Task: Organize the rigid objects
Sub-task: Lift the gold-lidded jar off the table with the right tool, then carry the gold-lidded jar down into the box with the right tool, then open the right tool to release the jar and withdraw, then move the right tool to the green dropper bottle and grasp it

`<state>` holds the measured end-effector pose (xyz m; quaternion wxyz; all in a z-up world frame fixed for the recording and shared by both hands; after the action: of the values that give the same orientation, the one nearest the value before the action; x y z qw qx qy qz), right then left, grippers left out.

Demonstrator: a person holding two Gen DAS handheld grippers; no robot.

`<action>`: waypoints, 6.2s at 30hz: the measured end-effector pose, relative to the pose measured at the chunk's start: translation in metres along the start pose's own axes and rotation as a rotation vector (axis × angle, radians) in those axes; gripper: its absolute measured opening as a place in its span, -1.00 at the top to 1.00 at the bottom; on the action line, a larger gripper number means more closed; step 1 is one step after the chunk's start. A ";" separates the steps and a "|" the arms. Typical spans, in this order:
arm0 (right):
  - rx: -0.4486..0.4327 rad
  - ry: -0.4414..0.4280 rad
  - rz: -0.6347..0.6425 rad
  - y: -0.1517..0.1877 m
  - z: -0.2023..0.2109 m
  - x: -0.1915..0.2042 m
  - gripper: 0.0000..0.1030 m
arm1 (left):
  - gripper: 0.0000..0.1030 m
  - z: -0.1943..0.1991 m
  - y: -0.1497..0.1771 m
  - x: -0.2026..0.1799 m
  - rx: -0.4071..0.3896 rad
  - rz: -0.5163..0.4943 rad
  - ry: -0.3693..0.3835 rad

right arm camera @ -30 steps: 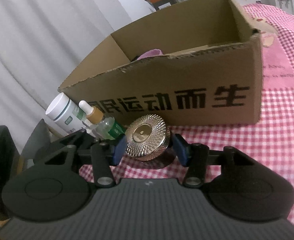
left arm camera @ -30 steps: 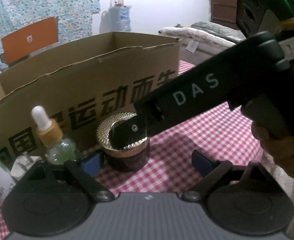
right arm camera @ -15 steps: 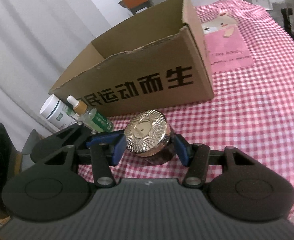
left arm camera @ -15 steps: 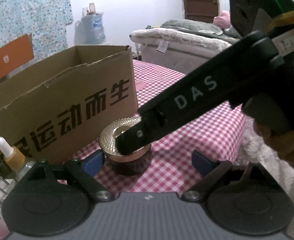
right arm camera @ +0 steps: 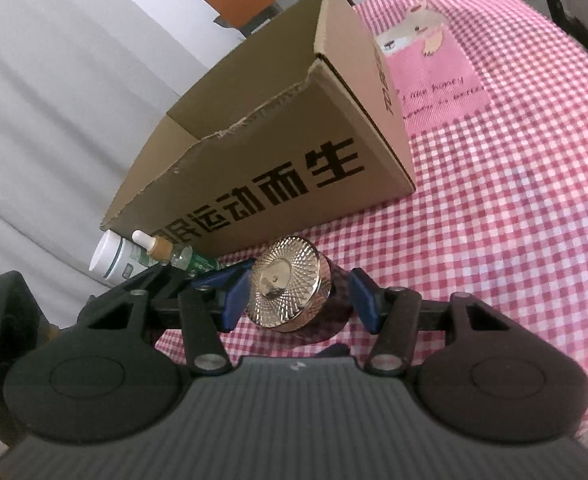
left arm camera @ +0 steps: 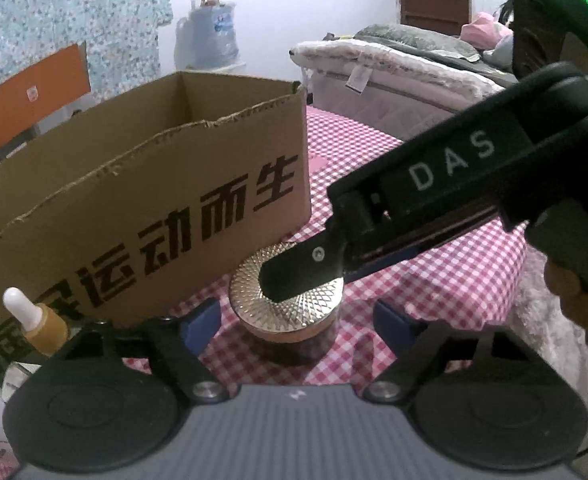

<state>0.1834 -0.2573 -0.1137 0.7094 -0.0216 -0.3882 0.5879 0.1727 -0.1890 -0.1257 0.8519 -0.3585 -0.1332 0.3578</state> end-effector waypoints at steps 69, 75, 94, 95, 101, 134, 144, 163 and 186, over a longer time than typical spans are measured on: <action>-0.026 -0.043 0.060 -0.003 0.049 0.052 -0.02 | -0.11 0.073 -0.022 0.003 -0.037 0.092 -0.076; -0.107 -0.075 0.152 -0.030 0.078 0.095 -0.02 | -0.11 0.115 -0.056 0.019 -0.109 0.085 -0.115; 0.069 -0.045 0.219 -0.179 -0.017 0.154 -0.04 | -0.11 0.068 -0.126 0.163 0.055 0.371 -0.048; 0.087 -0.038 0.220 -0.182 -0.027 0.153 -0.04 | -0.11 0.060 -0.126 0.170 0.073 0.388 -0.043; 0.194 0.004 0.203 -0.201 -0.083 0.134 -0.06 | -0.11 0.013 -0.121 0.202 0.166 0.479 -0.031; 0.320 0.054 0.173 -0.219 -0.177 0.085 -0.11 | -0.22 -0.064 -0.107 0.243 0.279 0.708 -0.021; 0.104 -0.003 0.201 -0.237 -0.112 0.113 -0.17 | -0.44 -0.017 -0.125 0.227 0.178 0.681 -0.016; -0.335 -0.169 0.175 -0.131 0.145 0.076 -0.41 | -0.65 0.140 -0.096 0.124 -0.007 0.394 0.012; -0.103 -0.071 0.422 -0.025 0.051 0.144 0.07 | -0.56 0.122 0.020 0.067 -0.197 0.118 -0.198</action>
<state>0.1753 -0.1641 0.0093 0.5545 -0.1180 -0.4292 0.7031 0.1509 -0.0697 -0.0554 0.7727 -0.4106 -0.2300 0.4260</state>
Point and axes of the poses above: each gripper's, at about its wrist camera, not at the fingertips, and z roughly against the way its jaws point, x to its left, y to its underside, the point moved 9 cm from there along -z, roughly the way its jaws point, and after that the axes turned 10 degrees about y, right-handed, at the moved point
